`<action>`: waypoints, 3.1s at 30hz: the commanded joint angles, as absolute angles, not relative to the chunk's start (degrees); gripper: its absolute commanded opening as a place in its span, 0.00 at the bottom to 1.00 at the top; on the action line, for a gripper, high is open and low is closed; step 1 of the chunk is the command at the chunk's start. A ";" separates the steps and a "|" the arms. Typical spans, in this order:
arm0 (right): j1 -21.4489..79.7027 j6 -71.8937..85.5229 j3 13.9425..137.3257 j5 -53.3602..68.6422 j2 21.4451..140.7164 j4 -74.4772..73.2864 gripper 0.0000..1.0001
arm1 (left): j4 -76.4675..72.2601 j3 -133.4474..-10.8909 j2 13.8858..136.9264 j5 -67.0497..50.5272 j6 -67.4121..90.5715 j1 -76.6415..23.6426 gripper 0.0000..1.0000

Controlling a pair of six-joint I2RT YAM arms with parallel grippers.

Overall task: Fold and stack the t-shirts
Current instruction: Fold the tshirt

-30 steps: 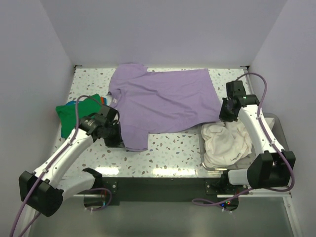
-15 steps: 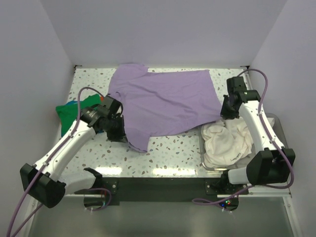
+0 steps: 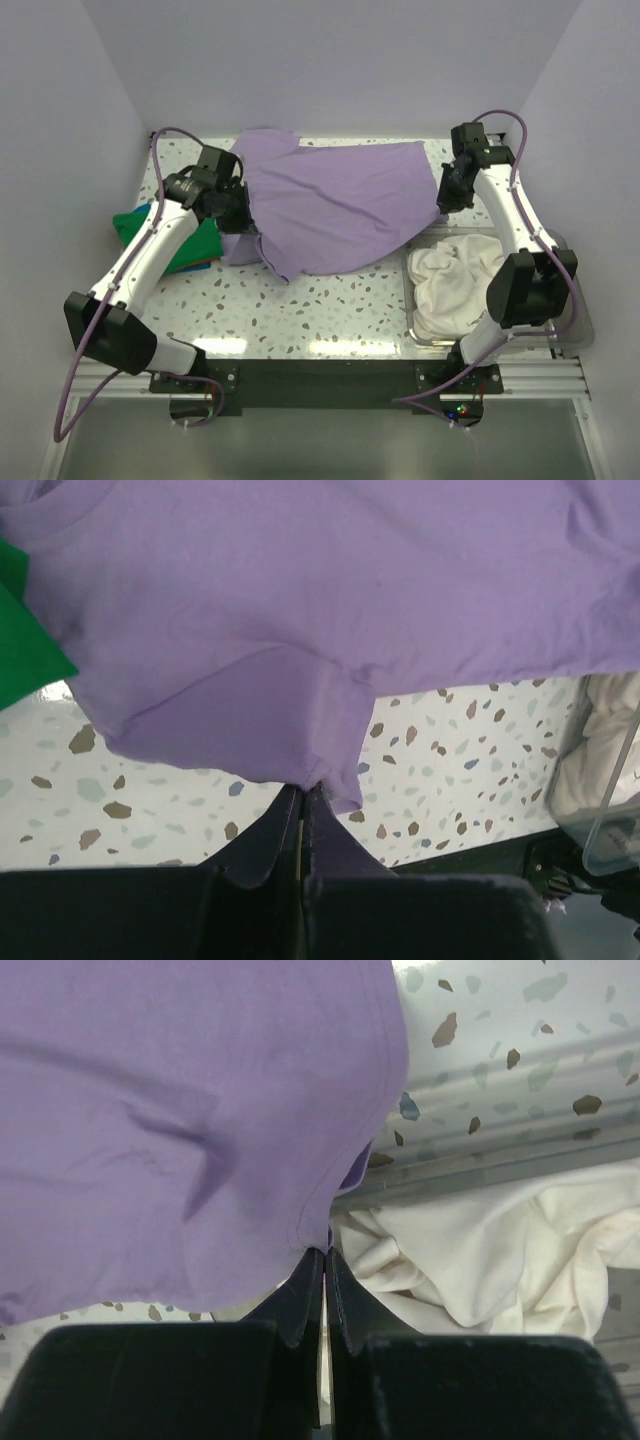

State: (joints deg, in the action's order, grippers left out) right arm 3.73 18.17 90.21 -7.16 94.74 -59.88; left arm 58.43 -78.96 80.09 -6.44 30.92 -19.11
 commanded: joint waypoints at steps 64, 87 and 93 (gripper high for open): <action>0.18 14.41 137.19 -7.92 140.54 -62.05 0.35 | 38.60 -126.56 127.70 -14.06 18.28 -3.52 0.46; -6.15 9.93 107.23 -0.62 124.89 -53.61 0.64 | 28.57 -75.61 100.64 -15.29 20.12 -4.30 0.70; -6.07 8.88 103.63 1.49 122.35 -52.91 0.62 | 26.64 -69.01 99.76 -15.91 21.18 -4.57 0.70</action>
